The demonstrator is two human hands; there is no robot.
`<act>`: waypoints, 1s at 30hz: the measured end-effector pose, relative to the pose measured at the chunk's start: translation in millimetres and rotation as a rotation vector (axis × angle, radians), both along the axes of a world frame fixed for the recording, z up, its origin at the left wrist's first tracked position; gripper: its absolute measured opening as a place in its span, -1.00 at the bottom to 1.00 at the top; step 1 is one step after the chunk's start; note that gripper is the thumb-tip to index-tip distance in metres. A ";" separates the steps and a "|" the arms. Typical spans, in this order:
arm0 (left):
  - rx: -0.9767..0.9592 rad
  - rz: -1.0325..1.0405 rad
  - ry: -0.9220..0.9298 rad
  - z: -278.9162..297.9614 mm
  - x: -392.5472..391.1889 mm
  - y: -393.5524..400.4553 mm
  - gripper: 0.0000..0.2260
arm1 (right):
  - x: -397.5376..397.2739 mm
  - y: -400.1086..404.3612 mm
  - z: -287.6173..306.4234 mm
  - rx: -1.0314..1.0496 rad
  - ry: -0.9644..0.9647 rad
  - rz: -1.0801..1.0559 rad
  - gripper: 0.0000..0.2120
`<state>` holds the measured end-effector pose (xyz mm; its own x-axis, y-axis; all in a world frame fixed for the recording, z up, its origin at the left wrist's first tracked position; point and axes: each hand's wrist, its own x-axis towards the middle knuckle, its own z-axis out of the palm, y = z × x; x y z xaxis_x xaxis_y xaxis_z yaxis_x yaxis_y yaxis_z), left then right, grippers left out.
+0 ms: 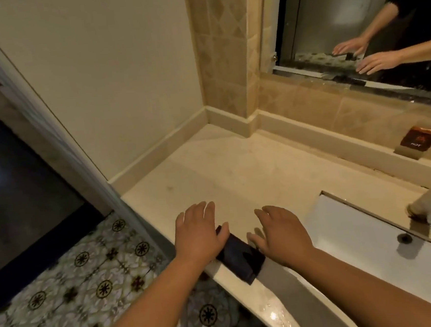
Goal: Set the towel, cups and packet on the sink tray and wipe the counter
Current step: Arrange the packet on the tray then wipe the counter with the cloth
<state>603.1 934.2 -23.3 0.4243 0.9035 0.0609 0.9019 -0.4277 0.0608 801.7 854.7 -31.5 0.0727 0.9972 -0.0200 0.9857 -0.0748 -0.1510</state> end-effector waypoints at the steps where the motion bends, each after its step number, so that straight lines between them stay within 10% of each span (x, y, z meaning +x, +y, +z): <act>1: -0.007 -0.004 0.000 -2.9 -8.0 11.2 -0.38 | -7.8 8.7 -2.3 -0.001 0.003 -0.016 -0.38; 16: -0.070 -0.155 0.032 -55.1 -85.4 190.1 -0.45 | -115.7 55.5 -37.2 -0.055 0.021 -0.274 -0.40; 30: -0.336 0.269 -0.023 -127.9 -70.9 241.1 -0.31 | -95.5 19.6 -93.7 0.001 -0.032 0.083 -0.56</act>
